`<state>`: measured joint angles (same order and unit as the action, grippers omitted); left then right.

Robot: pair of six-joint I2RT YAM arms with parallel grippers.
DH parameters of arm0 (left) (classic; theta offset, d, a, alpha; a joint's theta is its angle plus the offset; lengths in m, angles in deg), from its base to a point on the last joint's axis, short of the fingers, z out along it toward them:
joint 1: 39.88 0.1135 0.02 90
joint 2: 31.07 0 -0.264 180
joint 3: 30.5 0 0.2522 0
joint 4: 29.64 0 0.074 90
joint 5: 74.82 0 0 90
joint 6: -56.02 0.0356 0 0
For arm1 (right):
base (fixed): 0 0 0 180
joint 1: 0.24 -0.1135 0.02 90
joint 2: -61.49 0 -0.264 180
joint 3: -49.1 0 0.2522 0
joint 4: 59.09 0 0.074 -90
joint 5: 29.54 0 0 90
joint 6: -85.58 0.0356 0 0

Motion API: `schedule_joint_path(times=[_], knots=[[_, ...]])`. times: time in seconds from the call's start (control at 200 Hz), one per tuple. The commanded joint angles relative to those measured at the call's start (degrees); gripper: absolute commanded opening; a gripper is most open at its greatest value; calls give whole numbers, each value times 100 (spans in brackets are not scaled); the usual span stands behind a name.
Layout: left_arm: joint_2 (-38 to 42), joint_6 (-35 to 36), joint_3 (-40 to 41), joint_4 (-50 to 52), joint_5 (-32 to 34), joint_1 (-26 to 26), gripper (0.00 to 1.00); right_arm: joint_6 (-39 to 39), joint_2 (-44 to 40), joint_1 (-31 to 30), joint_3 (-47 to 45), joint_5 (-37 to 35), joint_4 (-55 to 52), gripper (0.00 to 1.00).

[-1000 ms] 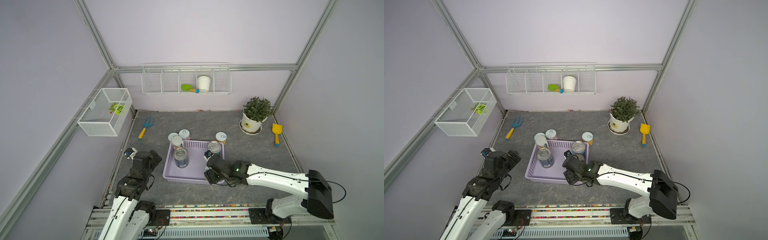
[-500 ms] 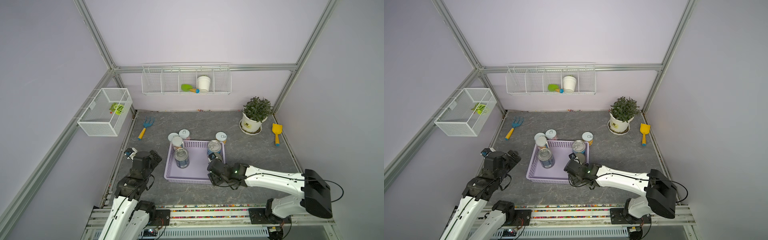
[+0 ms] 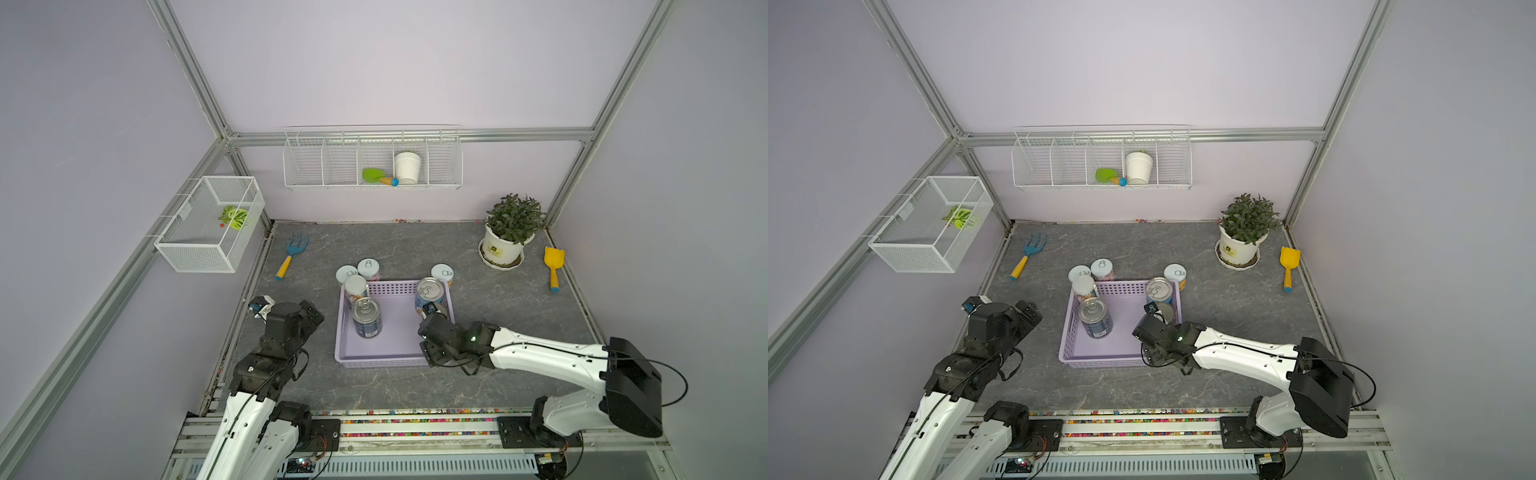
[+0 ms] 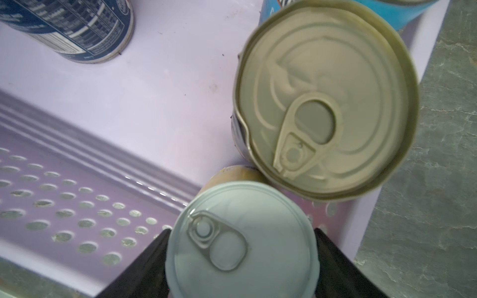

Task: Put the canned food in the basket
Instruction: Place the canned food in the basket.

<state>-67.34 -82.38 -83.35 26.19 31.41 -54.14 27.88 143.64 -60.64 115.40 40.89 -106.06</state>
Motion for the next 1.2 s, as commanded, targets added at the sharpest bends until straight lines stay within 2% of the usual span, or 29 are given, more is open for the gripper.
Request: schedule_joint_path(times=[0.0,0.055,0.125,0.27,0.51,0.705,0.925,1.195], knots=[[-46,4,-65,30,-61,0,100,67,160,83,-95,-269,-367,69],[-60,-2,-63,26,-68,-6,100,75,189,83,-92,-262,-361,77],[-64,0,-64,30,-75,-3,100,83,206,88,-85,-240,-348,81],[-53,-1,-72,27,-85,1,100,100,197,88,-97,-240,-327,83],[-125,7,-81,-14,-131,0,100,106,351,129,-52,-67,-282,93],[-434,226,-189,-312,-392,-5,100,192,214,176,-34,-184,-292,94],[-2114,-70,-1473,-273,-963,23,100,234,-518,175,-220,-209,-112,98],[-4409,-521,-3431,383,-993,30,100,331,-1212,176,-559,-275,-40,98]])
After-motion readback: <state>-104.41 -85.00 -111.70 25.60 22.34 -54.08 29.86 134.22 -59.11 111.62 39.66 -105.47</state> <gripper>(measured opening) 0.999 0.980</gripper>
